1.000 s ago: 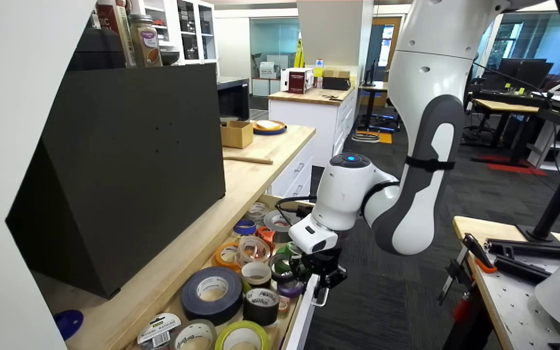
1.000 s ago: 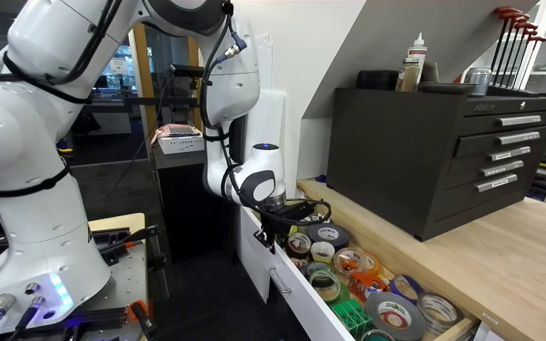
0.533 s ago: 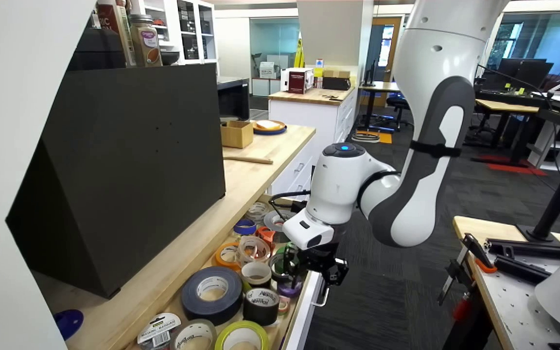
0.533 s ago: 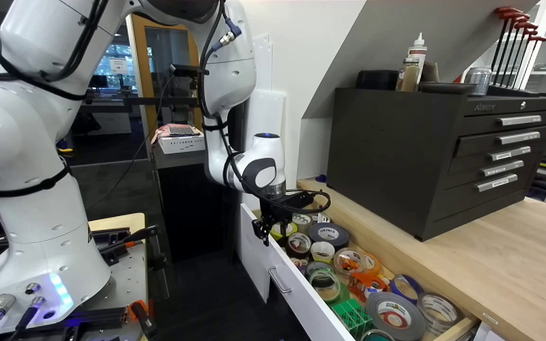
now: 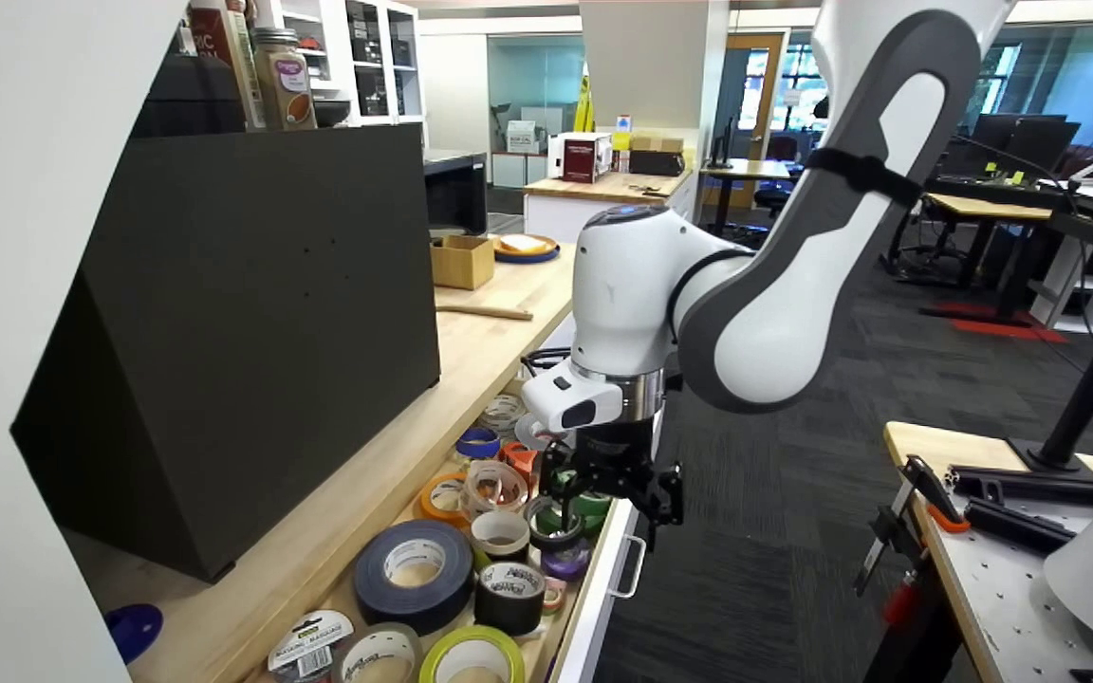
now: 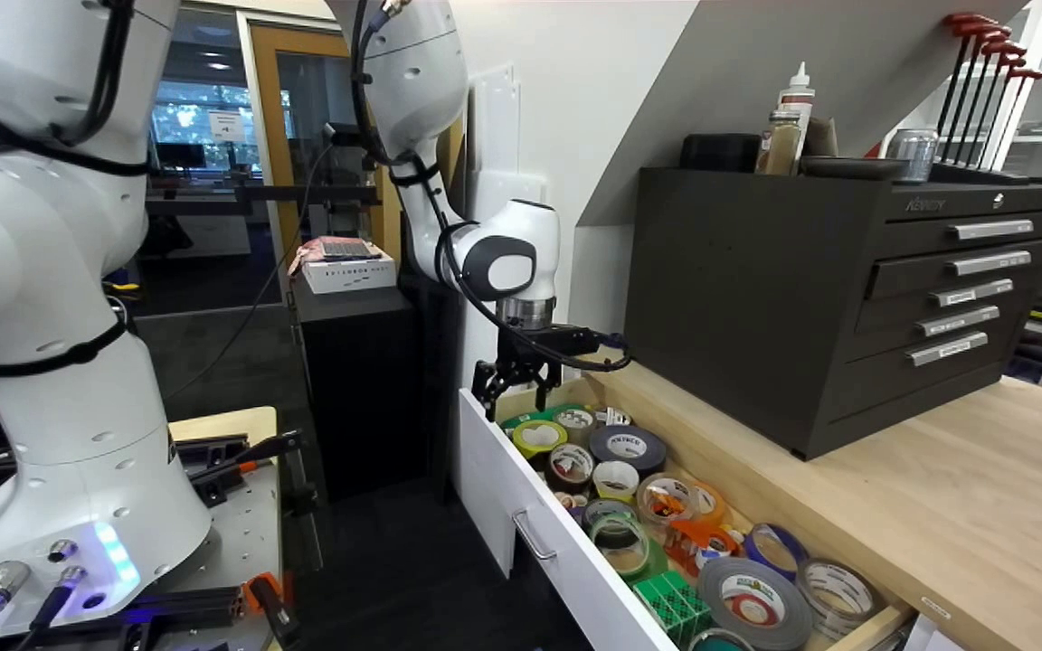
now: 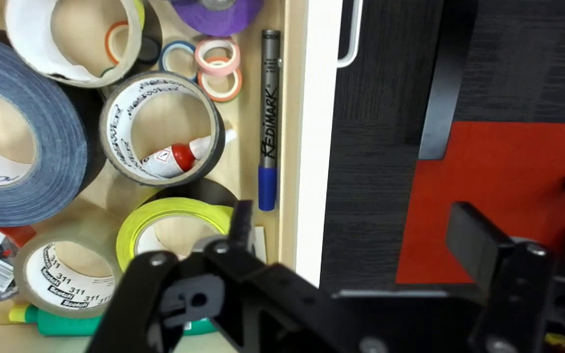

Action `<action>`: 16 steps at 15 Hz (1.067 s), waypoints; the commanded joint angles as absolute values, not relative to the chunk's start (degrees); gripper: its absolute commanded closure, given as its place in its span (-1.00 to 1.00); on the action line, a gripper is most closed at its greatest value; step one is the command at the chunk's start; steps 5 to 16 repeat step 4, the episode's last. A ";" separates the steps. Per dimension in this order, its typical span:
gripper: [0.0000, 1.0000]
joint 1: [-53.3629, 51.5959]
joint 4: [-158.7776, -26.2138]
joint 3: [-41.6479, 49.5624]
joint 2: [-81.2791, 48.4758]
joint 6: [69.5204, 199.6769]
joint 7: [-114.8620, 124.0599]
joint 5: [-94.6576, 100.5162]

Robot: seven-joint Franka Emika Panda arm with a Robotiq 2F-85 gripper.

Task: Open the uppermost drawer of the cabinet to the left

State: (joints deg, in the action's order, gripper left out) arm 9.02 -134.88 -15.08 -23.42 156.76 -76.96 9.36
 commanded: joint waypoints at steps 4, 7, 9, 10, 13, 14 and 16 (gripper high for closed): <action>-1.00 7.46 -133.93 -13.79 -20.55 152.85 -78.40 3.55; -1.00 7.46 -133.93 -13.79 -20.55 152.85 -78.40 3.55; -1.00 7.46 -133.93 -13.79 -20.55 152.85 -78.40 3.55; -1.00 7.46 -133.93 -13.79 -20.55 152.85 -78.40 3.55; -1.00 7.46 -133.93 -13.79 -20.55 152.85 -78.40 3.55; -1.00 7.46 -133.93 -13.79 -20.55 152.85 -78.40 3.55; -1.00 7.46 -133.93 -13.79 -20.55 152.85 -78.40 3.55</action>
